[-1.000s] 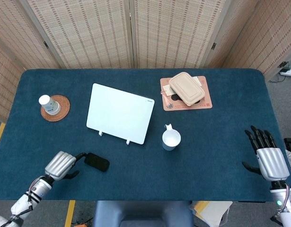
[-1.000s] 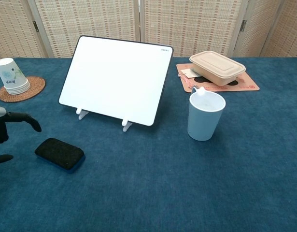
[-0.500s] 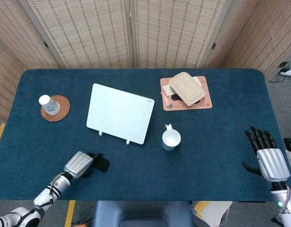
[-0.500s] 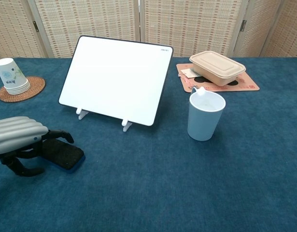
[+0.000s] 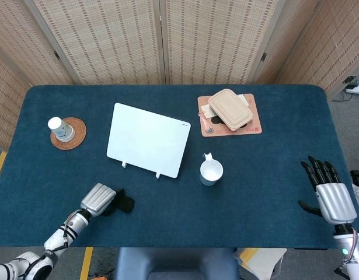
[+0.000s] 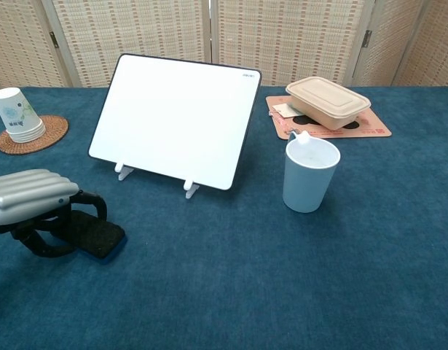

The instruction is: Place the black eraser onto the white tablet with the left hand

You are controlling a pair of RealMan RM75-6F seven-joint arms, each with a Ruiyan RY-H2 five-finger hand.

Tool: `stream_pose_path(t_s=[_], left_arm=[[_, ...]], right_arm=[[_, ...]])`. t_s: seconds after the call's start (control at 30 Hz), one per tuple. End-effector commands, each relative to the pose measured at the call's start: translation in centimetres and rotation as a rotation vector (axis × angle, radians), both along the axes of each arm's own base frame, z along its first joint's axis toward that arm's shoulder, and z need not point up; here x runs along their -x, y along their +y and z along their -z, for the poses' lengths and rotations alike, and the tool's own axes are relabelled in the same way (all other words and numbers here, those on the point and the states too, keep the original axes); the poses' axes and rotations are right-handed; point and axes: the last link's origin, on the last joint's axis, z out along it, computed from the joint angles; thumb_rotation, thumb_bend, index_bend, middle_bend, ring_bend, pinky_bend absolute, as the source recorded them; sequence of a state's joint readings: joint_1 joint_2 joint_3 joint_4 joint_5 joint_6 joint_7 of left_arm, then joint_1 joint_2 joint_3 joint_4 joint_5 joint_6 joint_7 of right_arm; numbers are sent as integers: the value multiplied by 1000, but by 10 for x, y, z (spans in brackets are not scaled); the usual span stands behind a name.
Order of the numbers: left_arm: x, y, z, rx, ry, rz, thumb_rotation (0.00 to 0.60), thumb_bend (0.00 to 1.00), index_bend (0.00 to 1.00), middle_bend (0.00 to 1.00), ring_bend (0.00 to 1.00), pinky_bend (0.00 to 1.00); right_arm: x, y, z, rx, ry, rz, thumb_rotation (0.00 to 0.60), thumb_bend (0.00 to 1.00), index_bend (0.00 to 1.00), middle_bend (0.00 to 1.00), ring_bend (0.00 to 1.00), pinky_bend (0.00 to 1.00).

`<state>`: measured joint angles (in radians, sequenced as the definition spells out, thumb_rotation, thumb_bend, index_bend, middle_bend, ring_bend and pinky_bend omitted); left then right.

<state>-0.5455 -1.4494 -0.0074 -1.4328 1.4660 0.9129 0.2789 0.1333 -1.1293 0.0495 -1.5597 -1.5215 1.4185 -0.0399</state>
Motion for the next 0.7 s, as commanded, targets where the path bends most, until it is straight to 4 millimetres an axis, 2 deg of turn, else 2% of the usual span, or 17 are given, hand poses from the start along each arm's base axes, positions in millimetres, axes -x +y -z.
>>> stream_pose_path(t_s=[0.03, 0.23, 0.4, 0.57, 0.7], left_arm=[[2, 1, 1, -1, -3, -5, 600, 352, 400, 1000, 1000, 1000], [3, 3, -4, -32, -33, 0, 600, 353, 436, 1000, 1000, 1000], [-5, 8, -20, -125, -88, 44, 600, 352, 450, 1000, 1000, 1000], [-19, 21, -48, -311, -128, 119, 600, 352, 452, 1000, 1000, 1000], [-41, 36, -60, -479, -214, 190, 600, 352, 455, 1000, 1000, 1000]], right_arm=[[0, 0, -1, 4, -1, -1, 600, 196, 0, 0, 0, 0], [0, 0, 0, 1, 0, -3, 600, 196, 0, 0, 0, 0], [-1, 0, 1, -5, 3, -4, 600, 196, 0, 0, 0, 0], [-1, 1, 1, -7, 2, -2, 600, 196, 0, 0, 0, 0], [0, 0, 1, -16, -5, 6, 600, 196, 0, 0, 0, 0]])
